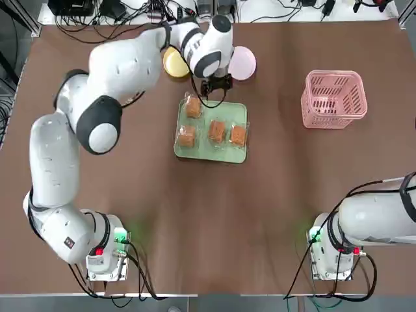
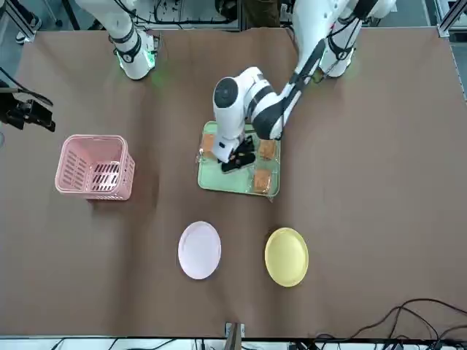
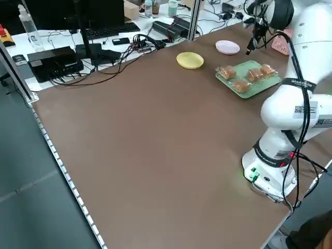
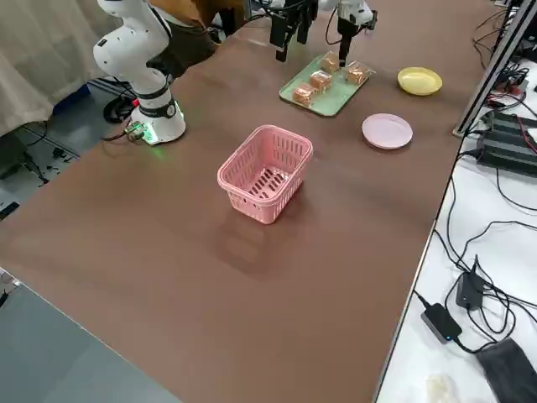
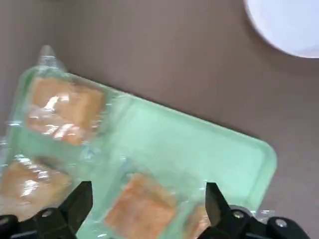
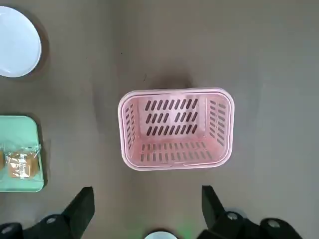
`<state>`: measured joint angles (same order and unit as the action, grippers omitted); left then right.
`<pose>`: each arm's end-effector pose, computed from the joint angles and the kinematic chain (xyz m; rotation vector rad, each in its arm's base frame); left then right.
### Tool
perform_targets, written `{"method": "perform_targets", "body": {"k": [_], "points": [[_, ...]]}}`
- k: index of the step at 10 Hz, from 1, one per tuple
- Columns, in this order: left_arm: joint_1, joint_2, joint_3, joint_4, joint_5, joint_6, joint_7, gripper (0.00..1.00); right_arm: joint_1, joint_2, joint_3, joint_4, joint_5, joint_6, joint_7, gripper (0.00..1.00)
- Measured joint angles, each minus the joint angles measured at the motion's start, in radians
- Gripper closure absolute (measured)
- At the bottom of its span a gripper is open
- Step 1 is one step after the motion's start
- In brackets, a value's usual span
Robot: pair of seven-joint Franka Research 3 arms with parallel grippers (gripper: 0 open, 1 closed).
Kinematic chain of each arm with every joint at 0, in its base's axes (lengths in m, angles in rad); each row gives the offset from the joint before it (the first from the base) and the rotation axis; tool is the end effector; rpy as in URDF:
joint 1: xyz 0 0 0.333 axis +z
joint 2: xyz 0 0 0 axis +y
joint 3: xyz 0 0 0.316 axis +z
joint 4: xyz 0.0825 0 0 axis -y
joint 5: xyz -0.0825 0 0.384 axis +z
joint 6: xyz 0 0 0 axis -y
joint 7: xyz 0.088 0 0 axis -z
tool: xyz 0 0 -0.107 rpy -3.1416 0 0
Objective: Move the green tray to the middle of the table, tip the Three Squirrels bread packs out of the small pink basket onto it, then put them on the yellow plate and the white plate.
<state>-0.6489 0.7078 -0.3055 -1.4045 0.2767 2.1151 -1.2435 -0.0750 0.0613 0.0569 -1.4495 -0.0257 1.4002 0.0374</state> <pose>0.4678 -0.5602 0.3021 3.1069 0.3475 0.0875 0.5555 -0.0143 0.6328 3.1124 -0.0909 -0.1719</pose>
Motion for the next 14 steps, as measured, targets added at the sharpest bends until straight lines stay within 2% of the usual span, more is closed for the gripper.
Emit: {"method": "perform_targets", "body": {"k": [1,5,7,10,14], "points": [[-0.028,0.025,0.026,0.012,0.000,0.071,-0.009,0.00,0.000,0.000,0.001,0.000,0.000,-0.001,0.000,0.04],[-0.167,0.103,0.198,0.022,0.000,0.227,-0.017,0.00,0.000,0.000,0.005,0.000,0.000,-0.002,0.001,0.04],[-0.222,0.157,0.255,0.053,0.000,0.271,-0.018,0.00,0.000,0.000,0.009,0.000,0.000,-0.002,0.001,0.04],[-0.245,0.185,0.261,0.078,0.001,0.298,-0.018,0.00,0.000,0.000,0.011,0.000,0.002,-0.002,0.001,0.04],[-0.312,0.201,0.261,0.076,0.001,0.273,-0.023,0.00,0.000,0.000,0.016,0.000,0.002,-0.002,0.001,0.04]]}}
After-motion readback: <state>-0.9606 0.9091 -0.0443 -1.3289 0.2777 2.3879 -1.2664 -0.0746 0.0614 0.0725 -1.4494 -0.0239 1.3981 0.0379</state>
